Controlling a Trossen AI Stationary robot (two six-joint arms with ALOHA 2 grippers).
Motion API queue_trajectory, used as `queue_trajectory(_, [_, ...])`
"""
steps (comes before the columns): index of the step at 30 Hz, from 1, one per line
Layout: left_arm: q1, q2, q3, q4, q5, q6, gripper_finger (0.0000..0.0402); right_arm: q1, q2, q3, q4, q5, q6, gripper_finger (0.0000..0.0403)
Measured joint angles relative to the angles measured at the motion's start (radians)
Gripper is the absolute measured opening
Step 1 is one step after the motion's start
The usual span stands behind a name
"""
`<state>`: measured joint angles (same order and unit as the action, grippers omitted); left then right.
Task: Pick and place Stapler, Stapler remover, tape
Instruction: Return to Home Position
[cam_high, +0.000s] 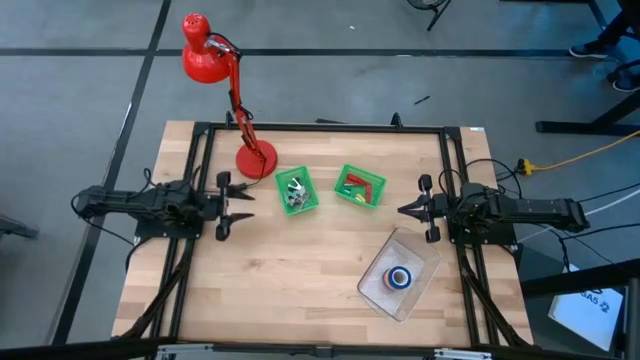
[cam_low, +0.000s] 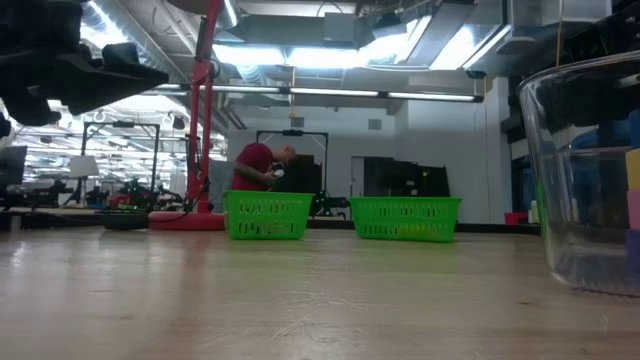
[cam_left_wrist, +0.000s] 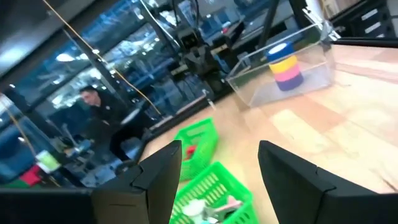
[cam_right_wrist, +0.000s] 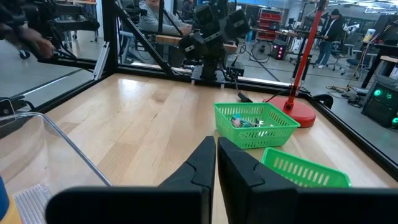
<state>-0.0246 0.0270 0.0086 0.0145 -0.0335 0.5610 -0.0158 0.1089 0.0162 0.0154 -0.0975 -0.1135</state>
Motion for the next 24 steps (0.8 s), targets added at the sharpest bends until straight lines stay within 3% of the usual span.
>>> queue_trajectory(9, [0.0,0.051,0.0,-0.003,0.012,-0.103,0.021,0.0,0.0,0.0,0.0,0.0,0.0,0.0021])
queue_trajectory(24, [0.0,0.056,0.0,0.002,0.004,-0.105,0.021,0.0,0.0,0.0,0.0,0.0,0.0,0.0021])
